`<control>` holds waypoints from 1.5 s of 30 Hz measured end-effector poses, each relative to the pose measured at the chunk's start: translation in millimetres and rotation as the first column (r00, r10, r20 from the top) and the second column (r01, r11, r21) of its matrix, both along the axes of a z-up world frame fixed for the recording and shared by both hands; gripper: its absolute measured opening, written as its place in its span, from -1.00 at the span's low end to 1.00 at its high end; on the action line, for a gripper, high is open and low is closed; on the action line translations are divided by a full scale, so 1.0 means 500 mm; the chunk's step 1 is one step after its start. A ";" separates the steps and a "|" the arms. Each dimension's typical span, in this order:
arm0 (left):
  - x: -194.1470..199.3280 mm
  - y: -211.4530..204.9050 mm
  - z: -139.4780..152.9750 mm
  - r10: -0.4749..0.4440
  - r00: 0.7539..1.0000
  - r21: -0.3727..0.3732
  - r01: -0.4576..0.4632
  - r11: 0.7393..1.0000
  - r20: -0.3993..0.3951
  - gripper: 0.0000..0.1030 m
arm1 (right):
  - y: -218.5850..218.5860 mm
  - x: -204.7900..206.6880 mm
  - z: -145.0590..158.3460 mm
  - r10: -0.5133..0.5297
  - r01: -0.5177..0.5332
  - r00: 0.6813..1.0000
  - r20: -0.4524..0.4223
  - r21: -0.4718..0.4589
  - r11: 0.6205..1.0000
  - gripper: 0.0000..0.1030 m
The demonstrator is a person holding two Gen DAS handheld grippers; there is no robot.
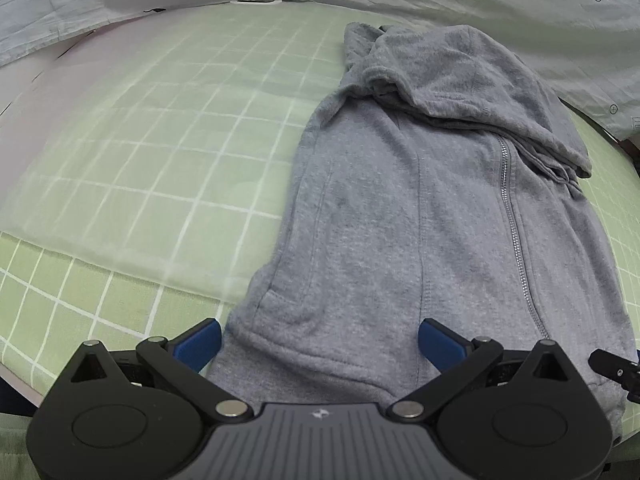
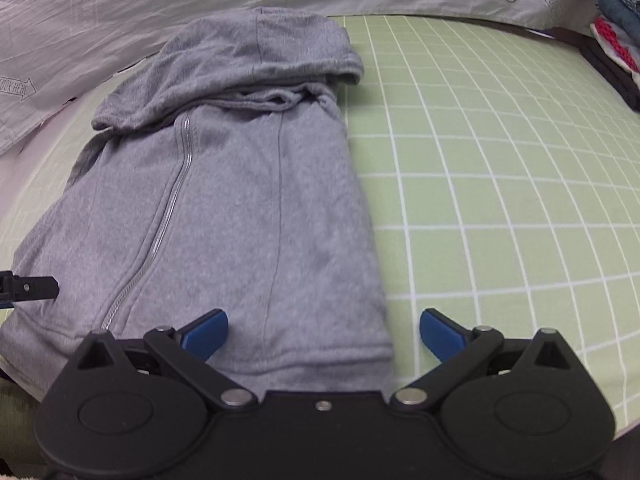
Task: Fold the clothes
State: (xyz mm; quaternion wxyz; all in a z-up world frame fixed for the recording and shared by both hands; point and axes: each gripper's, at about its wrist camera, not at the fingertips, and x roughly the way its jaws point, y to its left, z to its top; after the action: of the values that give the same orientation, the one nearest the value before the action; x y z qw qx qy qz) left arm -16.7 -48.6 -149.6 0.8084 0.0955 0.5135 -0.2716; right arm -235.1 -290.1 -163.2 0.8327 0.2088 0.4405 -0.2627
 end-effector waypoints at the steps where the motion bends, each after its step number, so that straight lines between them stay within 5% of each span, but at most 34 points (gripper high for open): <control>1: -0.003 0.001 0.000 -0.006 1.000 0.004 0.006 1.000 -0.001 1.00 | 0.004 -0.001 0.000 -0.003 0.003 1.000 -0.005 -0.002 1.000 1.00; 11: -0.011 0.012 0.005 -0.029 0.999 -0.018 0.028 0.999 -0.022 0.97 | 0.018 -0.007 0.002 -0.034 0.035 0.999 -0.026 0.022 0.999 1.00; 14: -0.013 0.014 0.010 -0.028 1.000 -0.024 0.028 0.999 -0.012 0.77 | 0.018 -0.008 0.008 -0.024 0.024 1.000 -0.001 0.038 0.999 0.87; 16: -0.011 0.018 0.017 -0.022 1.000 -0.025 0.022 0.999 -0.001 0.34 | 0.017 -0.008 0.015 -0.017 0.016 1.000 0.019 0.045 0.999 0.35; 18: 0.002 0.029 0.019 0.000 0.997 -0.098 -0.007 0.995 -0.075 -0.43 | 0.007 -0.010 0.021 -0.008 0.003 0.999 0.052 0.087 0.996 -0.46; 20: 0.012 0.035 0.030 0.011 0.992 -0.163 -0.031 0.986 -0.123 -0.70 | -0.007 -0.015 0.025 -0.026 0.008 0.994 0.103 0.171 0.985 -0.62; 31: 0.051 0.013 0.167 0.022 0.997 -0.405 -0.047 0.913 -0.067 -0.74 | -0.047 0.023 0.156 0.043 -0.070 0.951 0.305 0.077 0.995 -0.68; 37: 0.126 -0.014 0.239 0.059 0.998 -0.521 -0.057 0.851 -0.013 -0.74 | -0.126 0.065 0.205 -0.043 -0.029 0.901 0.431 0.159 0.987 -0.69; 45: 0.213 -0.082 0.272 0.061 0.998 -0.586 -0.035 0.810 0.025 -0.74 | -0.205 0.143 0.262 -0.074 0.014 0.846 0.528 0.116 0.993 -0.70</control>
State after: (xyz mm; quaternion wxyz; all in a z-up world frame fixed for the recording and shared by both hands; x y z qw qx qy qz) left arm 89.7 -89.8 -13.8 0.8158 -0.1649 0.3901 -0.3938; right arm -163.8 -392.4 -32.3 0.9032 0.3281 0.2015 -0.1897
